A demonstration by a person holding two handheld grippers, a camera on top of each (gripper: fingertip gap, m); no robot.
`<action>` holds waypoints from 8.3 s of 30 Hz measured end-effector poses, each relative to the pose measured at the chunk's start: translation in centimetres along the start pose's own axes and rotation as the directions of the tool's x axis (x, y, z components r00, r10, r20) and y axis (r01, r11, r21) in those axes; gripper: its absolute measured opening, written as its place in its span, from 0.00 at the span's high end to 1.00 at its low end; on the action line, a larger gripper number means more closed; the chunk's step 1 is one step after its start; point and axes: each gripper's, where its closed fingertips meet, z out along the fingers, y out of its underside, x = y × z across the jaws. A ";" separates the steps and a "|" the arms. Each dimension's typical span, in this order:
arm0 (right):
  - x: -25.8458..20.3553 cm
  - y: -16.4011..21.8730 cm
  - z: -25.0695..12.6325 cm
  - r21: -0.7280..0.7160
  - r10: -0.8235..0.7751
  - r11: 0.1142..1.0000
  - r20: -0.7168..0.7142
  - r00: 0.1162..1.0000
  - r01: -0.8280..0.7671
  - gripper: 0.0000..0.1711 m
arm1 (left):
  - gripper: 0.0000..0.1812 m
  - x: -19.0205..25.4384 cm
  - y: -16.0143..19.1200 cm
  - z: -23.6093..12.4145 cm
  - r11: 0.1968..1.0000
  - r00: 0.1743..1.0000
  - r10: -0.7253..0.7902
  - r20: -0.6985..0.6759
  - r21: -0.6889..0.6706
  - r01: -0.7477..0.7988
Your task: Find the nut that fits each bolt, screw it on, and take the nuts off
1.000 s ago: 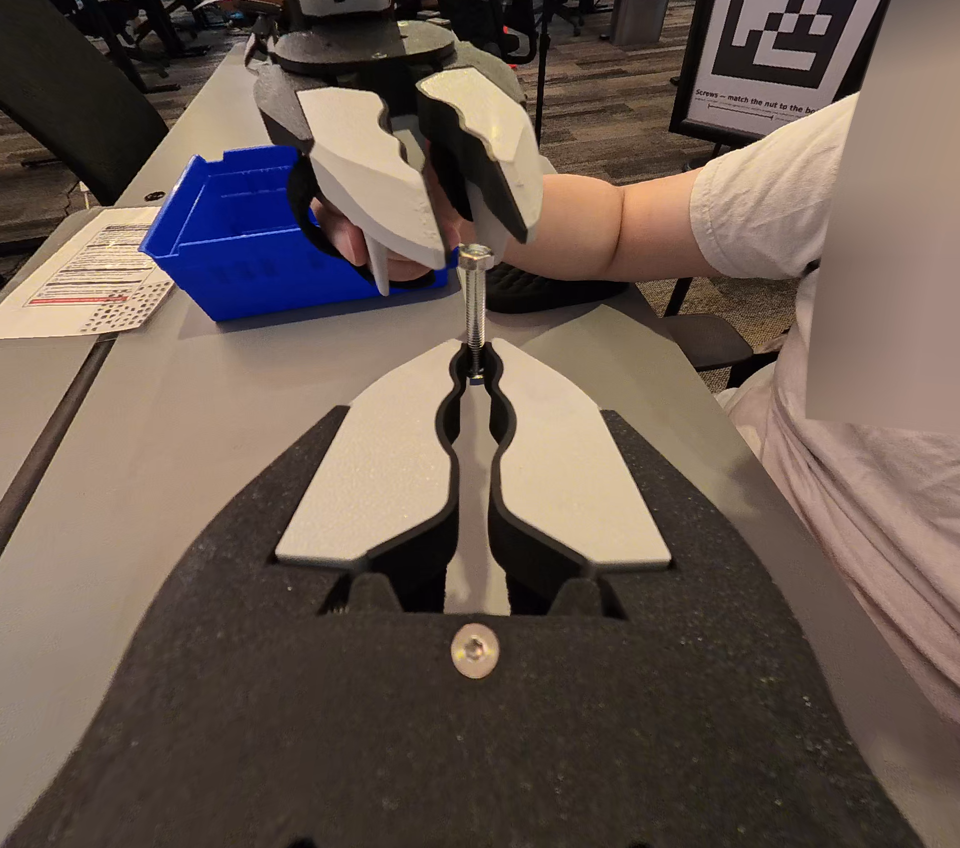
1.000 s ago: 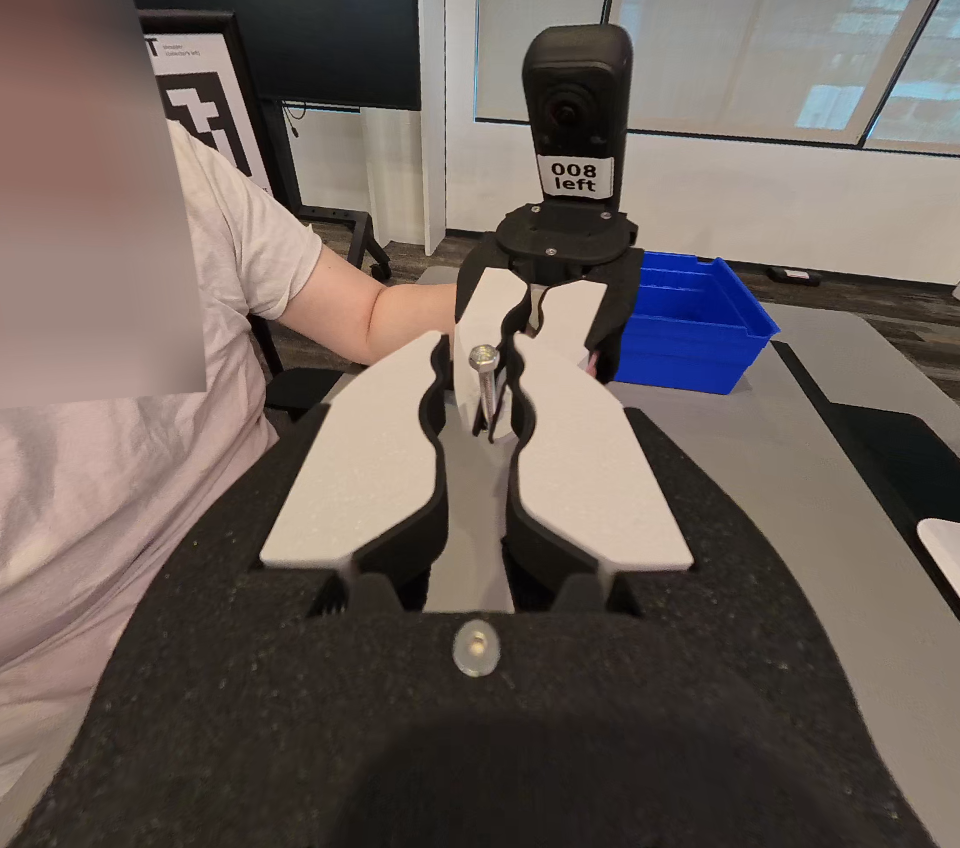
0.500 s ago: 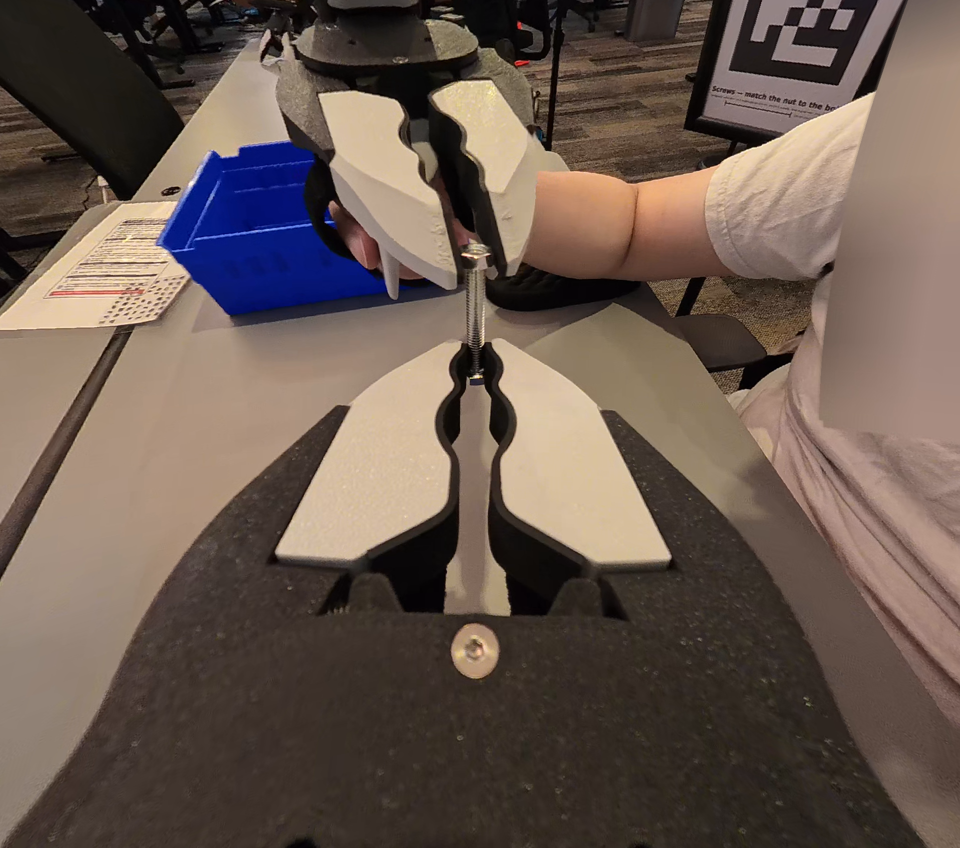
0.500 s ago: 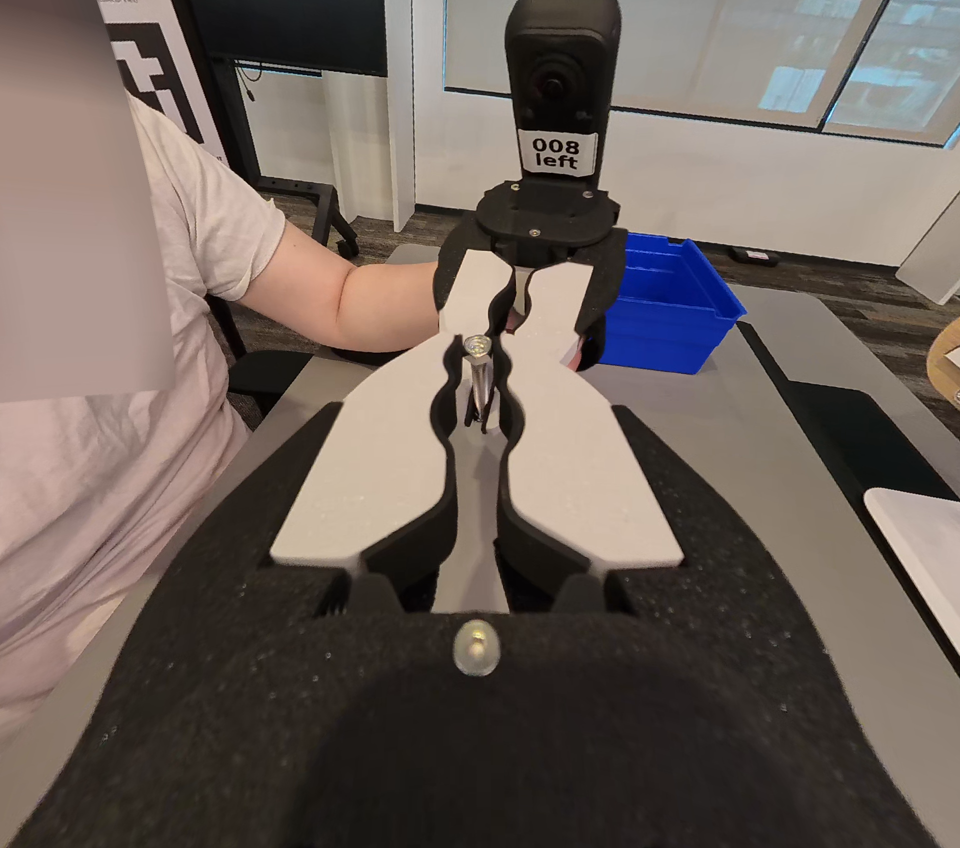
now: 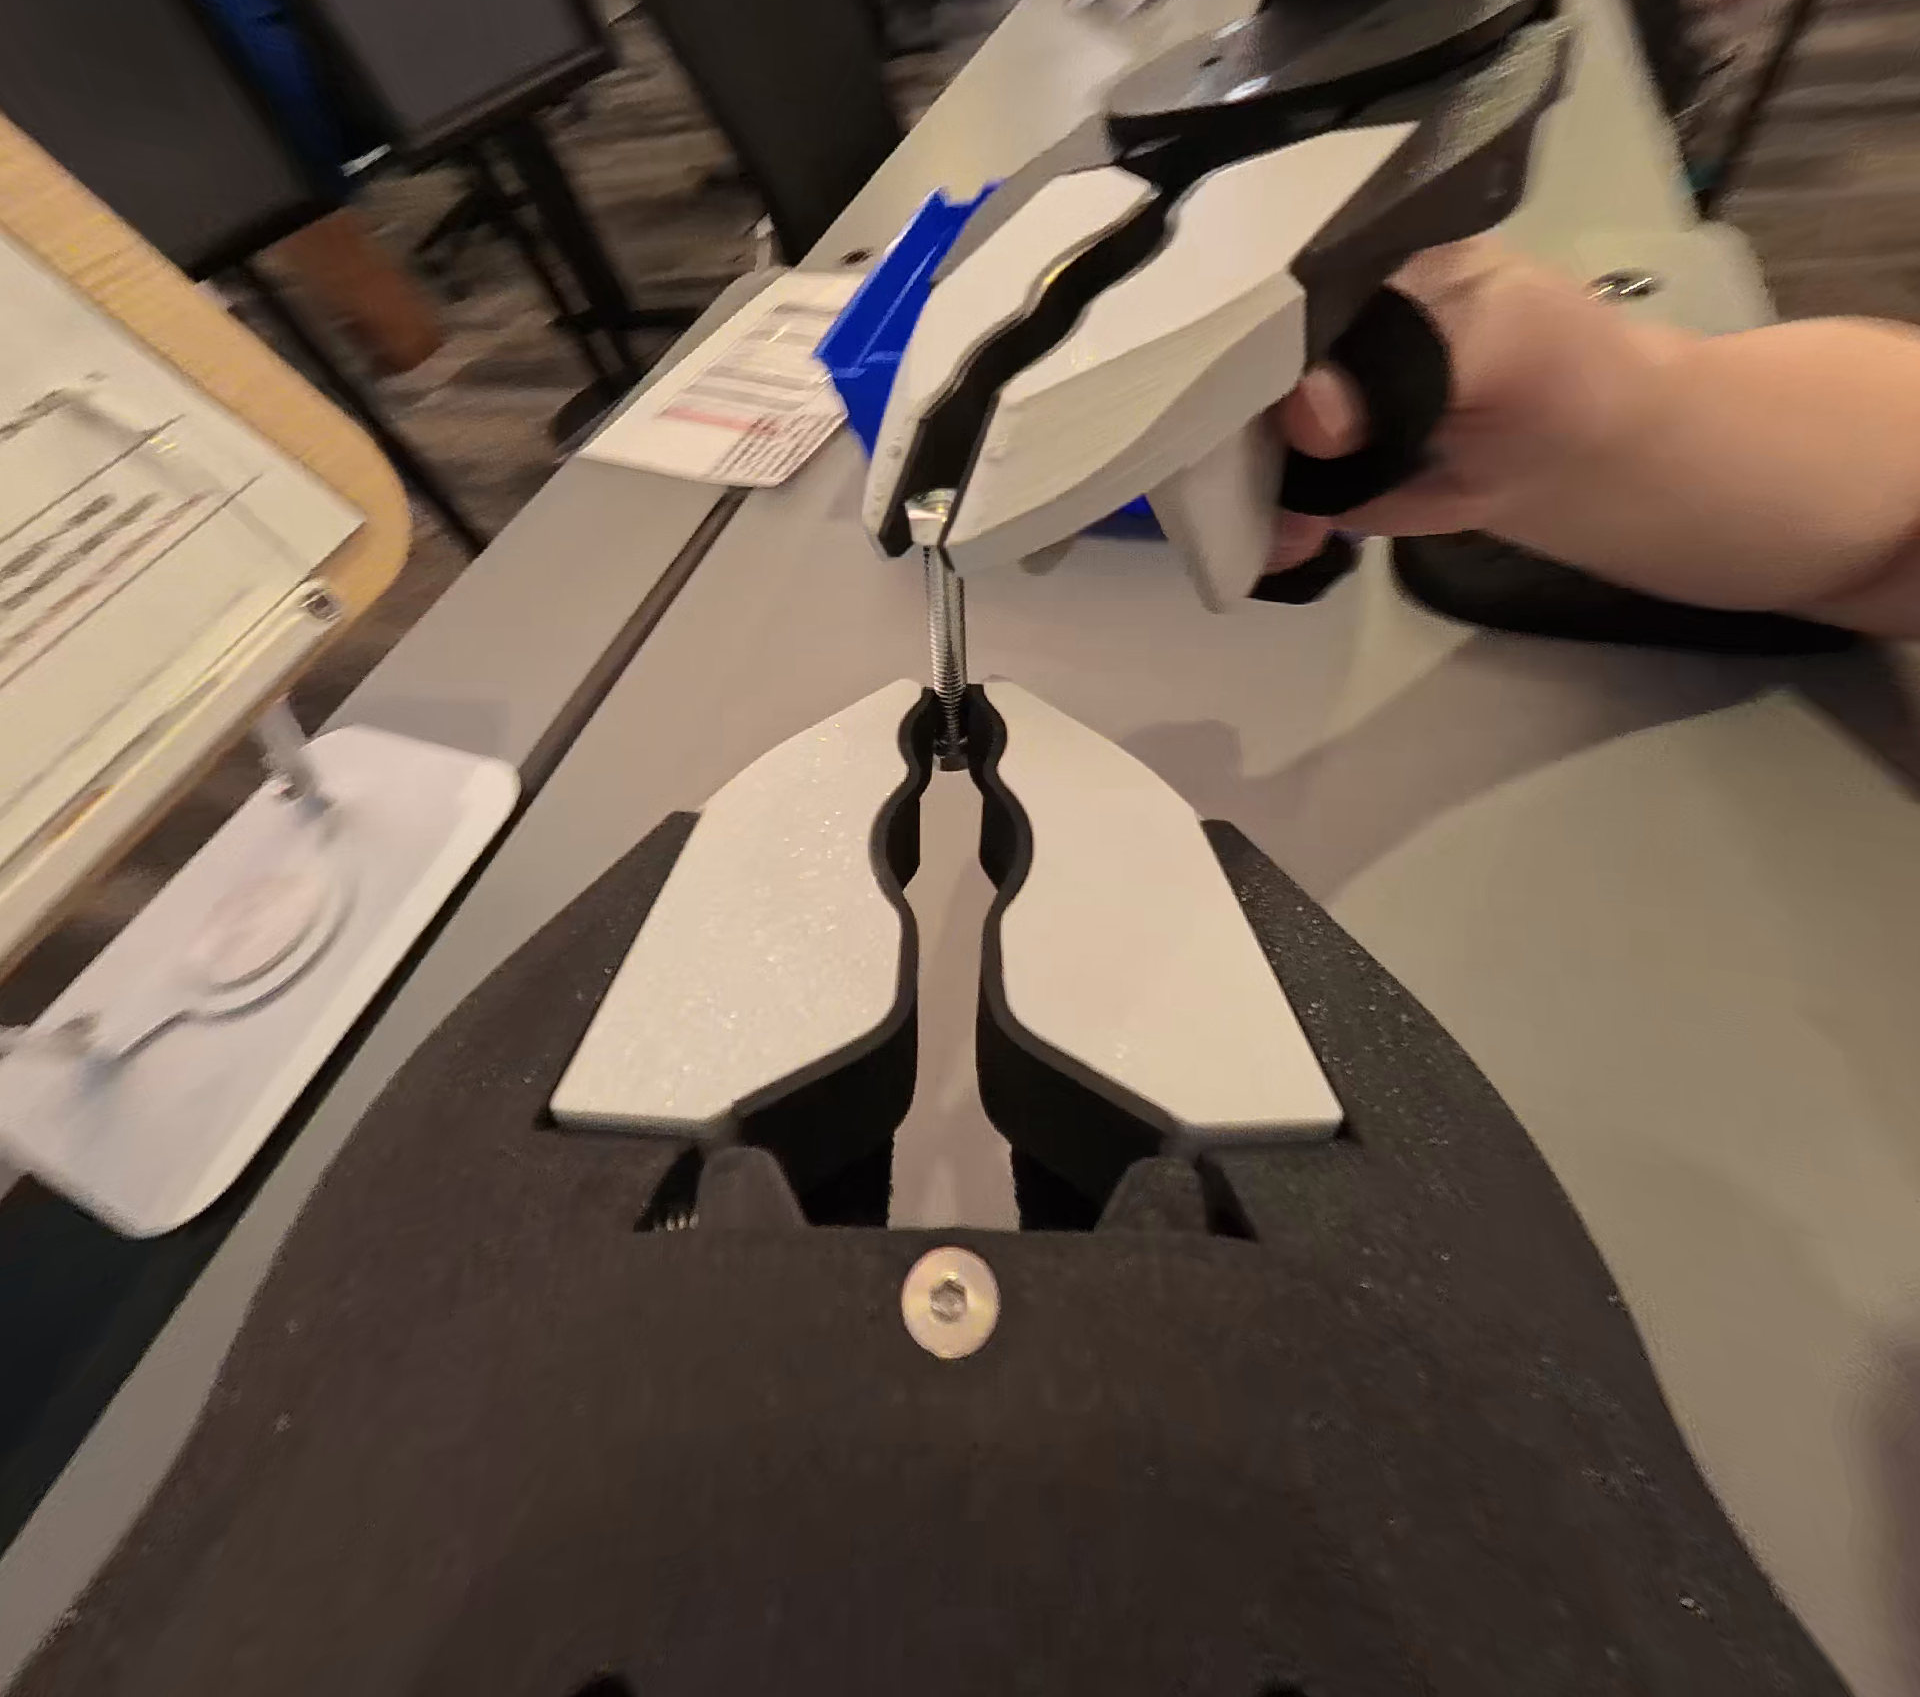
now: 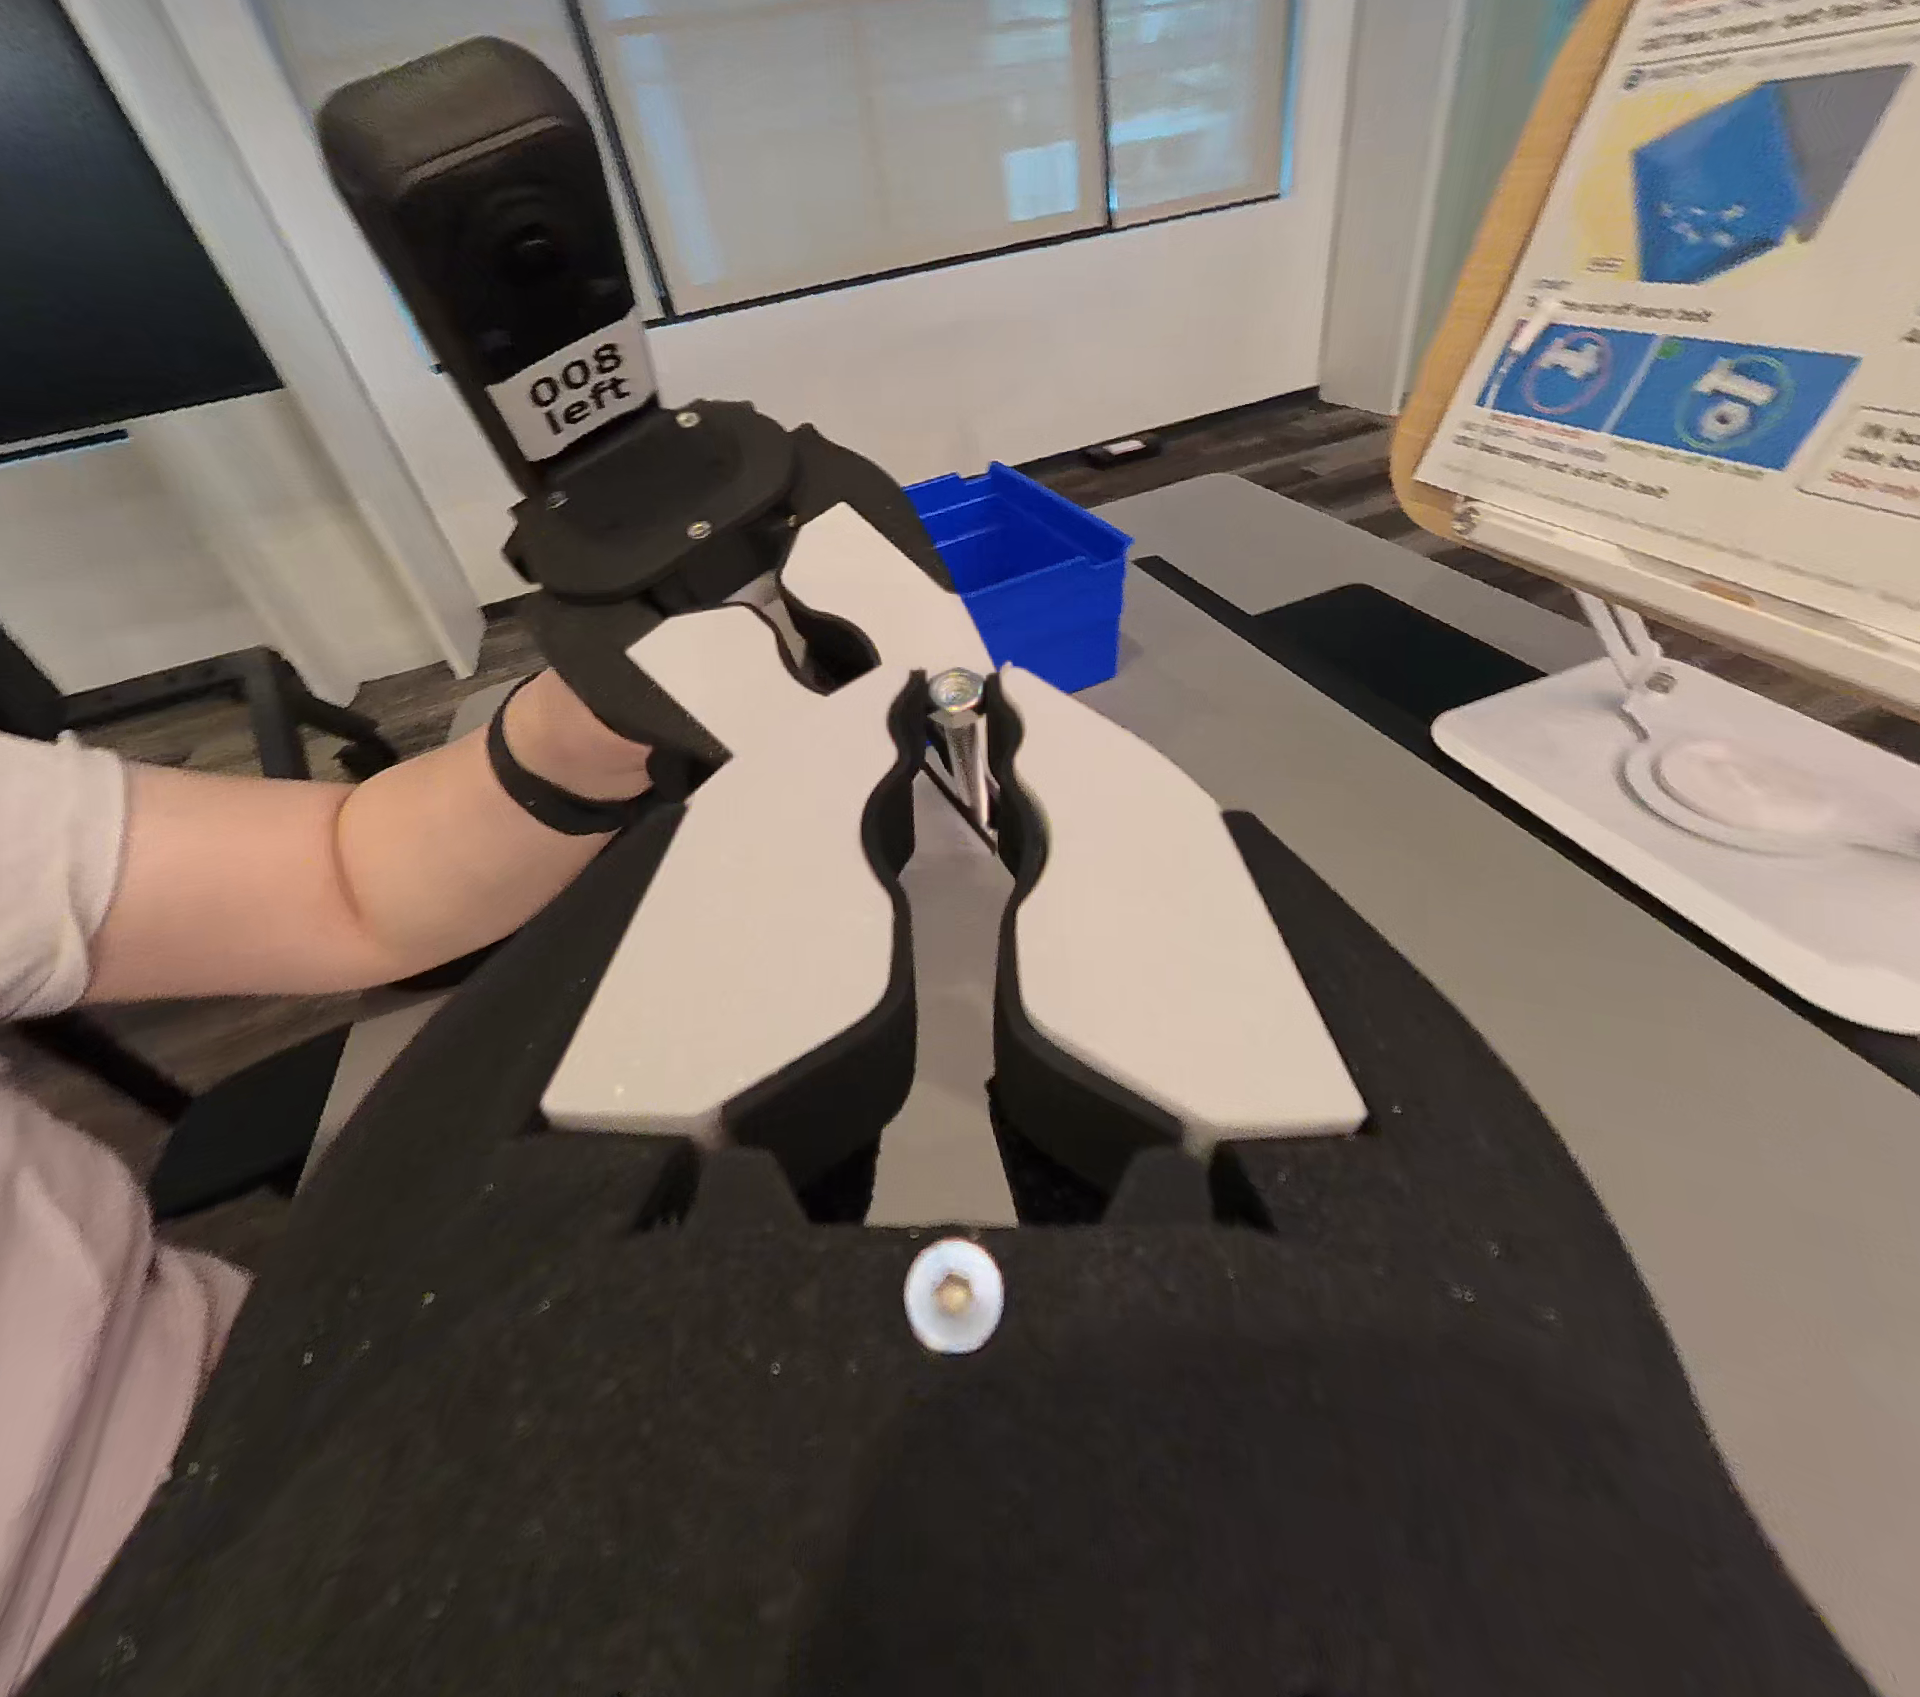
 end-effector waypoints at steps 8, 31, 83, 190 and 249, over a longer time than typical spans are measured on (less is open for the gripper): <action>0.3 0.2 0.2 -0.001 -0.018 1.000 -0.066 0.998 0.018 0.94 | 0.97 -0.2 0.2 0.2 1.000 1.000 -0.024 0.019 -0.013 0.025; -7.2 -0.9 -1.2 0.180 -0.443 0.896 0.284 0.850 0.407 0.76 | 0.97 4.8 -2.2 -1.6 0.985 0.936 0.080 -0.342 0.172 -0.021; -6.6 -1.3 -1.2 0.183 -0.497 0.865 0.203 0.843 0.466 0.75 | 0.98 4.6 -2.6 -2.2 0.980 0.940 0.104 -0.326 0.197 -0.041; -5.4 -1.4 -0.7 0.149 -0.467 0.881 0.131 0.874 0.449 0.67 | 0.98 1.9 -3.2 -2.5 0.967 0.970 -0.001 -0.242 0.247 0.063; -5.6 -2.0 -0.3 0.204 -0.416 0.898 0.101 0.904 0.391 0.62 | 0.98 3.6 -4.6 -3.0 0.936 0.952 0.043 -0.305 0.344 0.068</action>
